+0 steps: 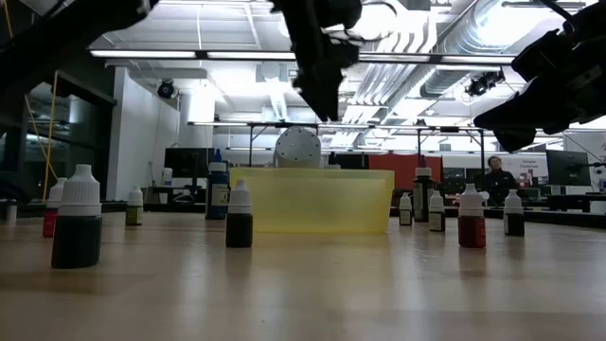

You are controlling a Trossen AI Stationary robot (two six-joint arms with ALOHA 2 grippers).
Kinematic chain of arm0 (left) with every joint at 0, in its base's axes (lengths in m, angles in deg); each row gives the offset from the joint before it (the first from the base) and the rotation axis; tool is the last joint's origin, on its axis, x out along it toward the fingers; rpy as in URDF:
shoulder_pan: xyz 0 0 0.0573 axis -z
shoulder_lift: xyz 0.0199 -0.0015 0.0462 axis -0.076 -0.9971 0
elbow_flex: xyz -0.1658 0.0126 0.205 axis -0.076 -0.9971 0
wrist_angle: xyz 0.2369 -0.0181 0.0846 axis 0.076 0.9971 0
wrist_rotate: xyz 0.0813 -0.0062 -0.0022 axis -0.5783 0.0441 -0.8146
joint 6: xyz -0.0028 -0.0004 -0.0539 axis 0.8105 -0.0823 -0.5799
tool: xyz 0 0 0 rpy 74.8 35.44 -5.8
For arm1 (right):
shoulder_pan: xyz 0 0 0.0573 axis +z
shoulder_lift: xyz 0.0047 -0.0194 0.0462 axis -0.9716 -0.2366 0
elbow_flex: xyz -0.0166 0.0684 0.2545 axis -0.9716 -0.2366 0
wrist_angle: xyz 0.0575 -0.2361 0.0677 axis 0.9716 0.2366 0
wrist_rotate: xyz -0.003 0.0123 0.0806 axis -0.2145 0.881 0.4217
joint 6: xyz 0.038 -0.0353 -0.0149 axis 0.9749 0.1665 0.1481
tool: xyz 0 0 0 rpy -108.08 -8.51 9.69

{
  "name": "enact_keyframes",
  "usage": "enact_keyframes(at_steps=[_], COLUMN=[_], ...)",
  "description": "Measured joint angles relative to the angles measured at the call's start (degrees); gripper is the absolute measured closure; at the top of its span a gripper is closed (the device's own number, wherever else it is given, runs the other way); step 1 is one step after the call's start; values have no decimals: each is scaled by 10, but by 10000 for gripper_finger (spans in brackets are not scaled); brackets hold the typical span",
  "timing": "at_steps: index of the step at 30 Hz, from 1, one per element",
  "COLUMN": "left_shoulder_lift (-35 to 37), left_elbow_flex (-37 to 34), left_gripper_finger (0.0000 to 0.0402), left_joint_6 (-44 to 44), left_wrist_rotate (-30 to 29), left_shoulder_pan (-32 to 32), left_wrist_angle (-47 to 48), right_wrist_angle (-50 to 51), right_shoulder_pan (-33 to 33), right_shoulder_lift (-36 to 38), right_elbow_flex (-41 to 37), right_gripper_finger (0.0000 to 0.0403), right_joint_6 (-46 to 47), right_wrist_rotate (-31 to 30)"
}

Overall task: Pick & Place food coloring
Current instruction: Put the big blue food coloring bottle in the yellow transparent bin

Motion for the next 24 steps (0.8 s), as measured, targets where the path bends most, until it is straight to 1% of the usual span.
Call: enact_keyframes(at_steps=[4, 8, 12, 17, 21, 24], left_shoulder_lift=[32, 60, 85, 106, 129, 140], left_elbow_flex=[0, 0, 0, 0, -8, -8], left_gripper_finger=[160, 160, 160, 160, 160, 160], left_joint_6=[-73, -129, -167, -189, -190, -190], left_wrist_rotate=[-21, -22, -14, 21, 55, 55], left_shoulder_pan=[-4, -15, -28, -48, -57, -57], left_wrist_angle=[39, 81, 131, 193, 191, 189], right_wrist_angle=[0, 0, 0, 0, 0, 0], right_shoulder_pan=[0, 0, 0, 0, 0, 0], right_shoulder_lift=[0, 0, 0, 0, 0, 0], right_elbow_flex=[0, 0, 0, 0, 0, 0], right_gripper_finger=[402, 402, 402, 402, 402, 402], right_joint_6=[0, 0, 0, 0, 0, 0], right_wrist_rotate=[0, 0, 0, -1, -1, -1])
